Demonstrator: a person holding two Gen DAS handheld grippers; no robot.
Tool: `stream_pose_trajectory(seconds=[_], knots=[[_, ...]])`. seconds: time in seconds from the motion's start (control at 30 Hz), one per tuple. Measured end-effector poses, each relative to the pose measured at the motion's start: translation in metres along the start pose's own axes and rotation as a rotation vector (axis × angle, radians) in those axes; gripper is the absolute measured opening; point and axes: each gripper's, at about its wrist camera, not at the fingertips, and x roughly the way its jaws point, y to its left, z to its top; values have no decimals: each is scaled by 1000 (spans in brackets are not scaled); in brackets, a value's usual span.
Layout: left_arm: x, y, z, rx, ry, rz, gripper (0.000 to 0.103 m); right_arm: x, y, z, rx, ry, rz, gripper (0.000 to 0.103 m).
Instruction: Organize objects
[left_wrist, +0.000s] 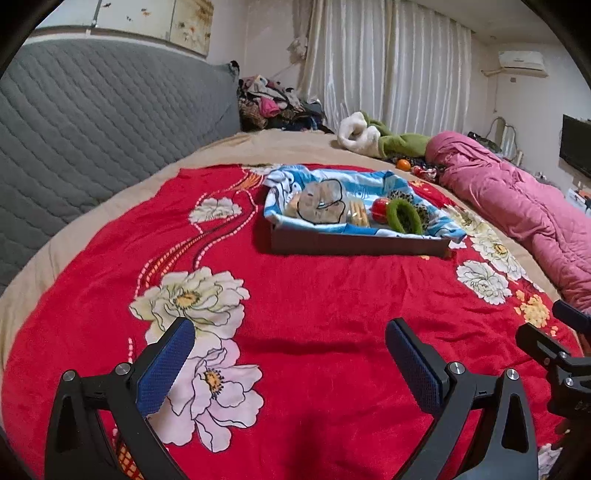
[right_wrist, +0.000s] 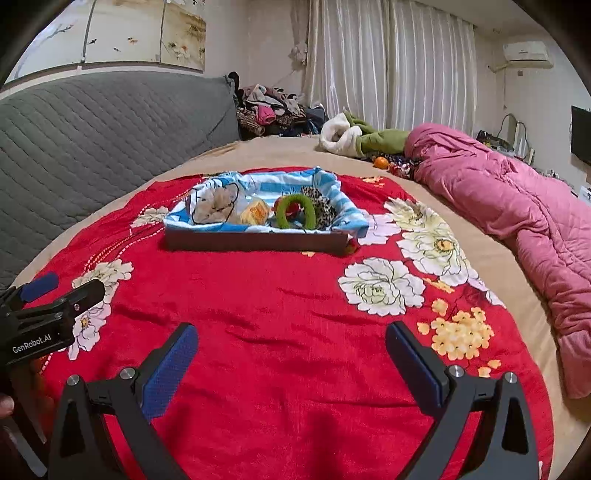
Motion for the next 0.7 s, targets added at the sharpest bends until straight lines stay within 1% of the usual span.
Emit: stream_pose_trajectory(seconds=[0.27,0.6,0.7], knots=[[8,2,-8,4,7,14,103,9,-4,-5,6,18,-7,102],[18,3,-13,2,19,-7,103,18,-4,-11,3,39,-10,102],[19,2,-14,5,12,-11,103,20,-6,-12,10,44,-11,102]])
